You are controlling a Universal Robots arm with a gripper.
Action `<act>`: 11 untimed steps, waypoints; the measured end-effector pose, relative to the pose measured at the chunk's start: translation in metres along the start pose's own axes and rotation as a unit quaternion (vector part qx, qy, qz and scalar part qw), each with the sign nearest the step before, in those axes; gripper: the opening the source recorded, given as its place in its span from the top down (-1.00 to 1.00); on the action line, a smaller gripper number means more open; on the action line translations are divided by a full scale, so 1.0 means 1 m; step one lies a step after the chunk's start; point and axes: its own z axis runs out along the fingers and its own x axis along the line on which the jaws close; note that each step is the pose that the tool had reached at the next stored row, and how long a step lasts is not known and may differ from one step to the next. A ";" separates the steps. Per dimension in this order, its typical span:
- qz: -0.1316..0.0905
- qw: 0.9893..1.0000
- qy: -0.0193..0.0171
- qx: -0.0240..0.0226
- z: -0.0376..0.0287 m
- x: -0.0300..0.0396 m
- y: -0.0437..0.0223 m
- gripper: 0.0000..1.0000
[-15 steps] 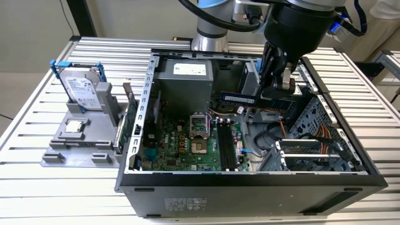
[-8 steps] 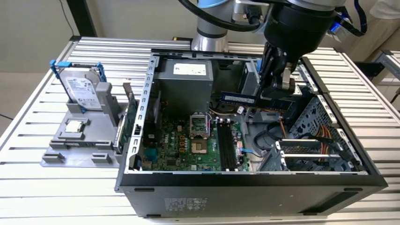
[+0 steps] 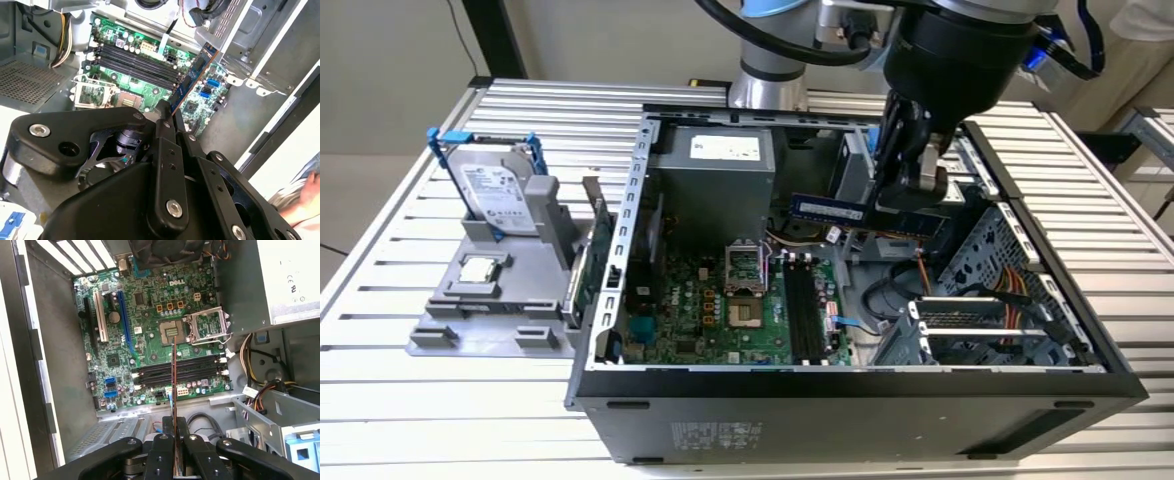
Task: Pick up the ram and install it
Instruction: 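Insert the ram into the slot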
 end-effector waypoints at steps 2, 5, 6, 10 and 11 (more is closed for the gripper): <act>0.003 1.000 0.000 0.000 0.0000 0.0000 0.0000 1.00; 0.008 1.000 0.000 0.000 0.0000 0.0000 0.0000 1.00; 0.010 1.000 0.000 0.000 0.0000 0.0000 0.0000 1.00; 0.016 1.000 -0.001 -0.001 0.0000 0.0000 0.0000 1.00; 0.018 1.000 -0.001 -0.001 0.0000 0.0000 0.0000 1.00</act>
